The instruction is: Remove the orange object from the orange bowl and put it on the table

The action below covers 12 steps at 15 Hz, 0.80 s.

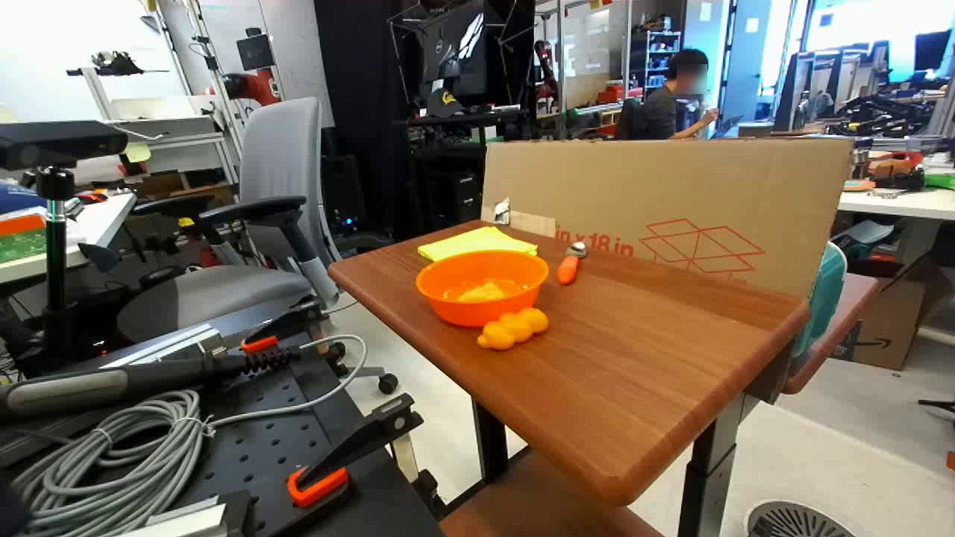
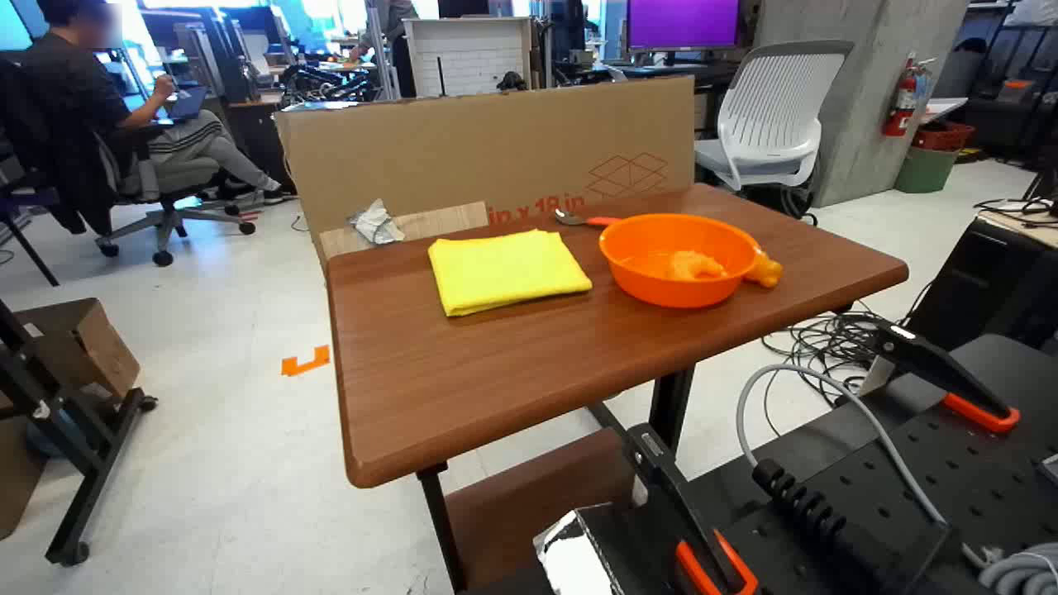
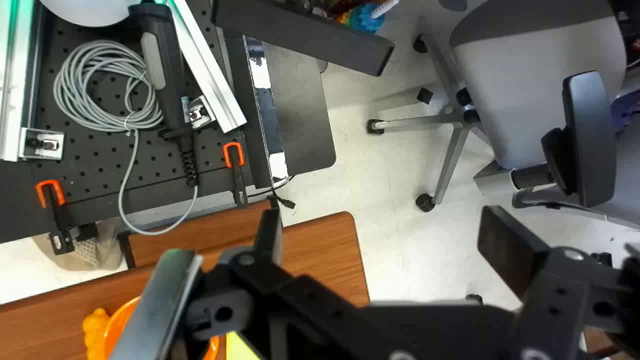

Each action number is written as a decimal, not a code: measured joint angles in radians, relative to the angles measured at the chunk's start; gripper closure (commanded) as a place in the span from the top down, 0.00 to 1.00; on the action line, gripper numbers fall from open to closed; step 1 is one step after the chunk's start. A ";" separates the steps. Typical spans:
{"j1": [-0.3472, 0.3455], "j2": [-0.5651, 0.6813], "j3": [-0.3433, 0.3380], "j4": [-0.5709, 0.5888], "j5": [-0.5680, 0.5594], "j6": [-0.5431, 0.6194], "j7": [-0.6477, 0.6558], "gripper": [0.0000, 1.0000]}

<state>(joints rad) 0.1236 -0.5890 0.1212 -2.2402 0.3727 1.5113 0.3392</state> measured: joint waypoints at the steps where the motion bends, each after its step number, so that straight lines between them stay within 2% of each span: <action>1: 0.000 0.000 0.000 0.000 0.000 0.000 0.000 1.00; 7: -0.017 0.009 0.004 -0.010 0.000 0.028 0.000 1.00; 12: -0.034 0.079 0.004 -0.028 0.000 0.164 -0.001 1.00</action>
<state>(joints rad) 0.0899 -0.5102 0.1255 -2.2678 0.3729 1.6753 0.3387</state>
